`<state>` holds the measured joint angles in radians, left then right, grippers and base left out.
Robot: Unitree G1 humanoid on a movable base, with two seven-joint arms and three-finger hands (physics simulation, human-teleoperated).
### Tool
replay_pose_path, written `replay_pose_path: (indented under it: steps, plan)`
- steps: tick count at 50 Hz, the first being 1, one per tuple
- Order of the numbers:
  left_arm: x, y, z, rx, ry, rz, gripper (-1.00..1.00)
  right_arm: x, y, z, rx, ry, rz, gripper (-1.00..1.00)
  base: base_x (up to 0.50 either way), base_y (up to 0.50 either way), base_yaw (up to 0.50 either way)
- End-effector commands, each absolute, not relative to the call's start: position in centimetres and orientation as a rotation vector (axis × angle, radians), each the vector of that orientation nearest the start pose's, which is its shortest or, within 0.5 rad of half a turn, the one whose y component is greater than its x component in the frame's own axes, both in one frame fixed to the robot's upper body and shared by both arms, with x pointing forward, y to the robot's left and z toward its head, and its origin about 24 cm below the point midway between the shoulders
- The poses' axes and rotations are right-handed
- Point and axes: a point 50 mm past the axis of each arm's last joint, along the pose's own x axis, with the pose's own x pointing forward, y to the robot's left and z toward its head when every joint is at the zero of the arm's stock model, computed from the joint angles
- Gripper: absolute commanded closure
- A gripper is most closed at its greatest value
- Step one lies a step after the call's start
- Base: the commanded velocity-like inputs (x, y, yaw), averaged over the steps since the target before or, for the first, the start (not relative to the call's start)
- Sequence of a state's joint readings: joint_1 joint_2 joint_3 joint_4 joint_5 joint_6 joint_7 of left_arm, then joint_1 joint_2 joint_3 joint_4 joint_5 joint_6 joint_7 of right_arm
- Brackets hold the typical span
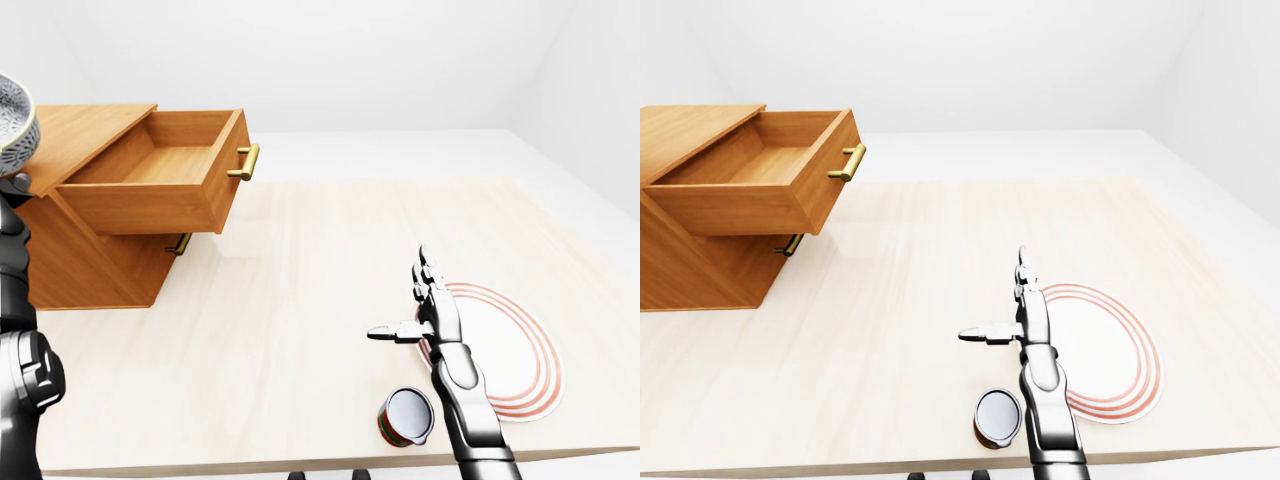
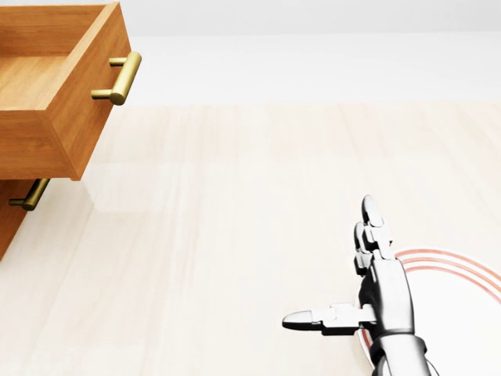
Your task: Put the bowl on top of the cabinet.
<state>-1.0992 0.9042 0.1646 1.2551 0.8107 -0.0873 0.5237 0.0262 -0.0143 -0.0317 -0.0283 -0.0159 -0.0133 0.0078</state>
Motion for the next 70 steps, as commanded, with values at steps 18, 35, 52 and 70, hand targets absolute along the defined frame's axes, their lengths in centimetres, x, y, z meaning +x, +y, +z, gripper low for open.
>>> replay_pose_path:
  steps: [18, 35, 52, 70]
  plan:
    - [32.1, 40.8, 19.9, 1.291, 0.074, 0.918, -1.00, 25.1, -15.9, 3.9, -0.037, -0.008, -0.026, -1.00, 0.00, 0.00, 0.00]
    - [33.5, 38.8, 22.8, 1.260, -0.092, 0.931, -1.00, 25.2, -15.9, 3.8, -0.039, -0.006, -0.028, -1.00, 0.00, 0.00, 0.00]
    - [20.4, 25.4, 34.7, 0.887, -1.144, 0.884, -1.00, 25.3, -16.0, 3.8, -0.042, -0.005, -0.031, -1.00, 0.00, 0.00, 0.00]
    - [11.1, 20.8, 33.0, 0.790, -1.406, 0.647, -1.00, 25.4, -15.7, 3.5, -0.049, -0.002, -0.025, -1.00, 0.00, 0.00, 0.00]
